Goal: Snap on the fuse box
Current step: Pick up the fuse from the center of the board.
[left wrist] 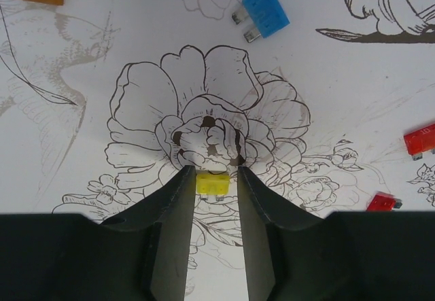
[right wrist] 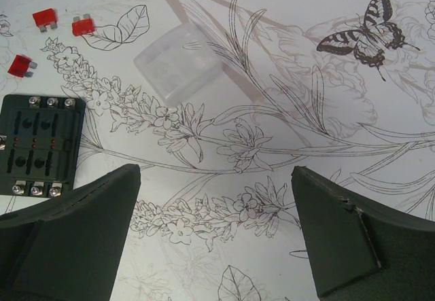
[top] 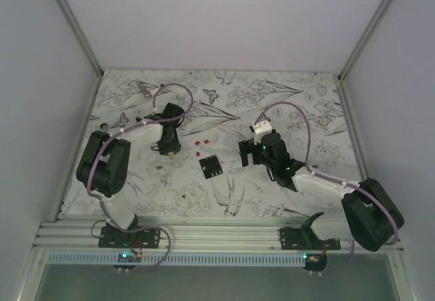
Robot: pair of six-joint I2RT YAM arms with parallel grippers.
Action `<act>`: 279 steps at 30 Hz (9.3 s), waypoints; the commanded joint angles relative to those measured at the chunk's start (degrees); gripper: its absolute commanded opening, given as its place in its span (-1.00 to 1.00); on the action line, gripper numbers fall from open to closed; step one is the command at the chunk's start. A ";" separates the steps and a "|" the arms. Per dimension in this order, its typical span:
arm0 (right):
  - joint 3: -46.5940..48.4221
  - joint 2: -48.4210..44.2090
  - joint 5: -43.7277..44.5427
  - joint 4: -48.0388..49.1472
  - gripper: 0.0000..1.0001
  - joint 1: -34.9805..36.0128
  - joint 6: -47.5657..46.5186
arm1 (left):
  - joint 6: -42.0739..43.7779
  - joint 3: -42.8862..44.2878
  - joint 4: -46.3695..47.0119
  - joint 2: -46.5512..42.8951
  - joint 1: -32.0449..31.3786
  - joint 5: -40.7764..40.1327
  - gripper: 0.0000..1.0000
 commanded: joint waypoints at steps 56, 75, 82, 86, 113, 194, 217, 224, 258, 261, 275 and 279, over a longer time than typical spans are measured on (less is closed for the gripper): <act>-2.48 -6.47 -6.00 4.56 1.00 0.83 1.95 | 3.96 4.04 -5.52 0.80 -3.96 2.43 -0.07; -2.51 -6.14 -5.69 4.57 0.99 0.75 1.89 | 5.10 7.02 -8.31 5.73 -3.97 3.37 -0.29; -2.47 -6.07 -5.59 4.66 0.99 0.77 1.88 | 5.09 7.83 -9.51 7.02 -3.69 3.93 -0.36; -2.58 -6.33 -5.49 4.52 0.99 0.70 1.93 | 4.95 7.70 -9.90 6.86 -3.69 4.74 -0.40; -6.42 -9.97 -15.52 17.14 0.96 2.81 6.69 | -2.50 6.99 -3.85 -13.36 -11.07 5.18 -0.68; -4.50 -10.16 -13.24 37.38 -0.61 10.41 14.42 | -9.20 5.98 12.58 -27.66 -33.93 -4.36 -0.69; -1.46 -11.99 -36.52 26.16 -1.00 5.89 1.73 | 12.39 -1.21 12.13 -42.68 -27.83 18.52 0.05; 2.28 -12.88 -53.95 18.54 -1.00 2.77 -2.99 | 22.04 -1.66 7.40 -46.90 -24.39 35.03 0.05; 8.03 -9.22 -66.59 12.70 -1.00 2.04 -2.05 | 34.60 1.53 4.27 -39.26 -25.64 46.41 -0.57; 8.34 -8.61 -66.74 12.26 -1.00 2.10 -1.88 | 34.70 1.88 4.28 -38.92 -25.92 45.41 -0.57; 10.66 -6.55 -67.28 6.26 -1.00 2.10 -3.72 | 37.84 4.11 -0.94 -37.83 -26.24 39.40 -0.38; 10.98 -6.31 -67.71 4.84 -1.00 2.10 -4.41 | 38.55 4.74 -2.13 -38.35 -26.22 36.58 -0.38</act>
